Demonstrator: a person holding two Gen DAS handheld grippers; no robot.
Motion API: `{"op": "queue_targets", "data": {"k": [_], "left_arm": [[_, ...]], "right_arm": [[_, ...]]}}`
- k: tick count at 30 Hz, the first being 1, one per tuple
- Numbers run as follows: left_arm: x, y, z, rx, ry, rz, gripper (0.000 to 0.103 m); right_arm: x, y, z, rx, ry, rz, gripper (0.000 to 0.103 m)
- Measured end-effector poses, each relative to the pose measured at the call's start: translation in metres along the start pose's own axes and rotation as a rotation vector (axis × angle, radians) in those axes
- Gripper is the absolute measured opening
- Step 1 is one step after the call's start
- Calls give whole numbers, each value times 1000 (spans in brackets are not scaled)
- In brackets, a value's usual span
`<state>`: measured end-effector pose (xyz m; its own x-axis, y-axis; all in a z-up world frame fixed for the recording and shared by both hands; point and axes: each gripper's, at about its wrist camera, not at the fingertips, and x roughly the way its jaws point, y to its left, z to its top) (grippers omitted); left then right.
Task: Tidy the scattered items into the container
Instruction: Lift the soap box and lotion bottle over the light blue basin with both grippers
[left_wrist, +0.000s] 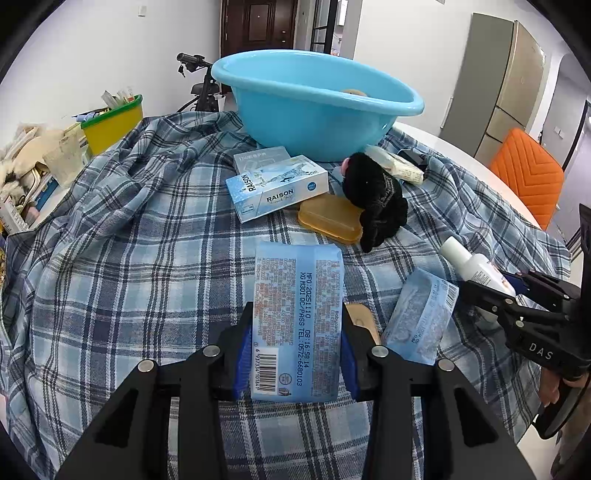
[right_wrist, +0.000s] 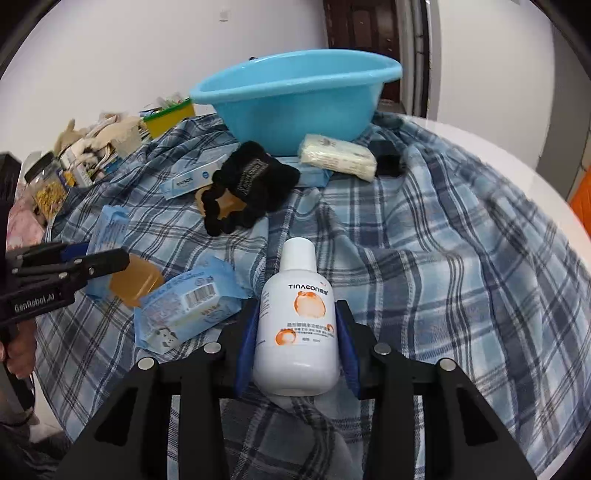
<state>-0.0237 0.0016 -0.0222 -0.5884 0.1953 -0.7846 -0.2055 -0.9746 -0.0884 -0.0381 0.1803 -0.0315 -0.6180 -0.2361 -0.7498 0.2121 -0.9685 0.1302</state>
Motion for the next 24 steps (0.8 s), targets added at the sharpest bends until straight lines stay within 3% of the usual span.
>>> {"op": "queue_targets", "data": {"k": [7,15,18,24], "left_arm": [[-7,2,3,6,-24,19,42],[-8,1,3,8,-28,17,42],[-8,-2,2,14,-28,15,42],[-8,-2,2,15,-29,15,42]], "right_arm": [[-13,-11,3,71,-32,29,38],[-4,-22,-9,51,17,-64,39],[-2,-18,-13,7,-7,-115,38],[-11,-12,-12,-8,-32,-112,38]]}}
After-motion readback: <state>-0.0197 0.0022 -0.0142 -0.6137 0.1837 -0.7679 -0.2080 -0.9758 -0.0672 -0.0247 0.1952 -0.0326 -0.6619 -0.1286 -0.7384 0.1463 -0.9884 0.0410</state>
